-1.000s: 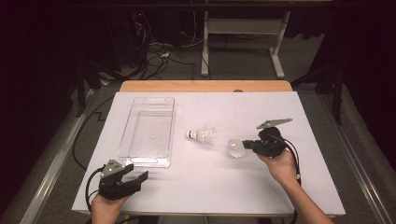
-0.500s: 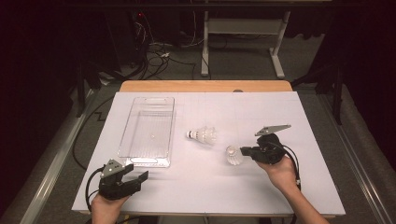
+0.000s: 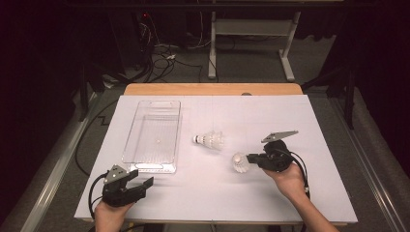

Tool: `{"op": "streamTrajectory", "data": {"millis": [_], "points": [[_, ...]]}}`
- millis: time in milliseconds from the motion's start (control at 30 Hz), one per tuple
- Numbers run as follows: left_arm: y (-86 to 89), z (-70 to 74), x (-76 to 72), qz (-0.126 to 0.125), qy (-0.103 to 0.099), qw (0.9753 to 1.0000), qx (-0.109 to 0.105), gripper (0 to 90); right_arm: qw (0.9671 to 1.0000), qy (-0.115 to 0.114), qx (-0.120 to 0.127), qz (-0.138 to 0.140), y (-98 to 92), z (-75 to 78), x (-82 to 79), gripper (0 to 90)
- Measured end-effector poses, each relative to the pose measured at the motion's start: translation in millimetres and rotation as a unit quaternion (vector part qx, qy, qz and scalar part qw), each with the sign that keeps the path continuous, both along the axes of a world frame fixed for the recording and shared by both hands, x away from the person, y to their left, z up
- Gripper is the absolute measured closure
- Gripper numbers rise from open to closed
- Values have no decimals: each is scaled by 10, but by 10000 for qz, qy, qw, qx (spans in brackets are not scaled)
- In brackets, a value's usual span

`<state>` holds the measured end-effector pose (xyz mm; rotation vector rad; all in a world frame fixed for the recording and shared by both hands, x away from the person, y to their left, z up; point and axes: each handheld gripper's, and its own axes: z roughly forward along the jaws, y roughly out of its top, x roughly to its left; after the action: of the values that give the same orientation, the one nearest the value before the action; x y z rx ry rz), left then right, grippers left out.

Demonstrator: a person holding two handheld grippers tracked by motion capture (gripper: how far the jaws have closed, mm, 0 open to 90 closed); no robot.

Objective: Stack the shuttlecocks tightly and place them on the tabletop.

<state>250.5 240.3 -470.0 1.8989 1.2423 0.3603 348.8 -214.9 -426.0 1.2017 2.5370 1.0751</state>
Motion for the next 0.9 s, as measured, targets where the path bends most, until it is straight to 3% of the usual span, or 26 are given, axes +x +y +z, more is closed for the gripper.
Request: {"op": "streamTrajectory", "data": {"millis": [900], "points": [[-1, 2, -2, 3, -3, 10000, 14, 337, 9990, -313, -109, -315, -29, -14, 95, 803]]}}
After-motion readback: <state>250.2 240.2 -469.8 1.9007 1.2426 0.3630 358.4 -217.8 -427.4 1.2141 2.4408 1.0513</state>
